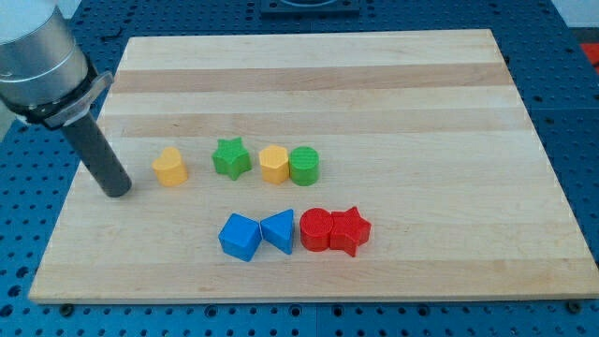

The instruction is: Push the green circle slightly up

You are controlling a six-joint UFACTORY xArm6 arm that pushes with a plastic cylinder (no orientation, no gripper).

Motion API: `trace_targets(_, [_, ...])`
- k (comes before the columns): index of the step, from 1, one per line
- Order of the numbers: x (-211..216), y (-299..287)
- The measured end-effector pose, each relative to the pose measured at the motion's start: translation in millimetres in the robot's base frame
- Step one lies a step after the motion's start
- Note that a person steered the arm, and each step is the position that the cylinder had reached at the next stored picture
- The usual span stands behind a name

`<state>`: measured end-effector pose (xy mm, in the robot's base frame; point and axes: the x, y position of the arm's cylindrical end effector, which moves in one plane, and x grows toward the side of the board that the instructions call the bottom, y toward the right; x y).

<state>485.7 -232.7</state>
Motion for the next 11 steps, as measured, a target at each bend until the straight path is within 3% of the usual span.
trace_targets(2, [-22.1, 72.1])
trace_targets(5, [-11.1, 44.2])
trace_targets(8, [12.5, 158.7])
trace_targets(11, [13.3, 224.7])
